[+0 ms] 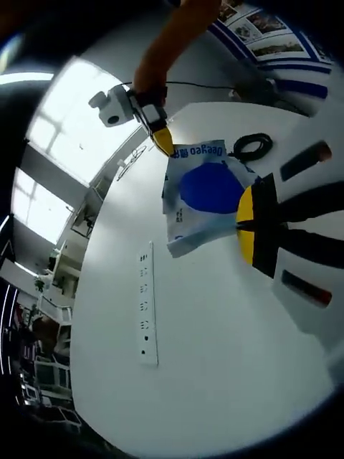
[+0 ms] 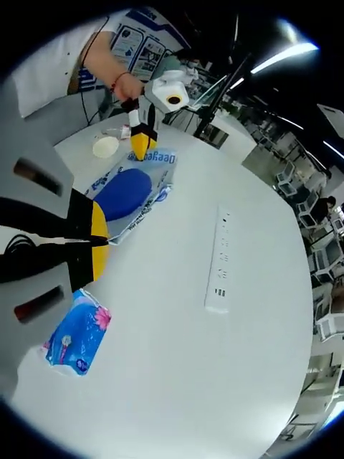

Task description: Arrange the tabletop items into an orderly group along one side of the table until the central work area is clear of visible clutter.

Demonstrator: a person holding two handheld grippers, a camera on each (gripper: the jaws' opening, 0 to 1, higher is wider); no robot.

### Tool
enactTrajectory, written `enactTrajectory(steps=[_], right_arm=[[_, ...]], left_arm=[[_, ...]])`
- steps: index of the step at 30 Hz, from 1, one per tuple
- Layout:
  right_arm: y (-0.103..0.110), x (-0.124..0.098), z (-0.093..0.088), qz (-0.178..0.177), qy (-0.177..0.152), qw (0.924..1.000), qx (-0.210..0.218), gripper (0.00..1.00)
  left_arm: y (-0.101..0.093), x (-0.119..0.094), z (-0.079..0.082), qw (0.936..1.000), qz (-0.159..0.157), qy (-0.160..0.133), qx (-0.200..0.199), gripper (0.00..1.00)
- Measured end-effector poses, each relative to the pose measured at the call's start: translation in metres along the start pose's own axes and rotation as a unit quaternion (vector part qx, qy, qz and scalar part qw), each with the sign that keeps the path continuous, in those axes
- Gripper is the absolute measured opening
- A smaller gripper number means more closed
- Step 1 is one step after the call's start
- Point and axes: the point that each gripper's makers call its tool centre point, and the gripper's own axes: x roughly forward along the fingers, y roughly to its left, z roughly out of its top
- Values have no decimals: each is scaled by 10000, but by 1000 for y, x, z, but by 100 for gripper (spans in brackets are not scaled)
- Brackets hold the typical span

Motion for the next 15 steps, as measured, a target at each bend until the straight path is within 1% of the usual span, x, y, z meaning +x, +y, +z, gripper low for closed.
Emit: enactTrajectory(steps=[7, 15], right_arm=[[-8, 11, -4, -105, 191, 9995, -210, 0], [-22, 27, -15, -218, 476, 9982, -307, 0]], left_arm=[[4, 9, -7, 9999, 73, 34, -122, 0], [12, 25, -20, 9995, 121, 181, -237, 0]])
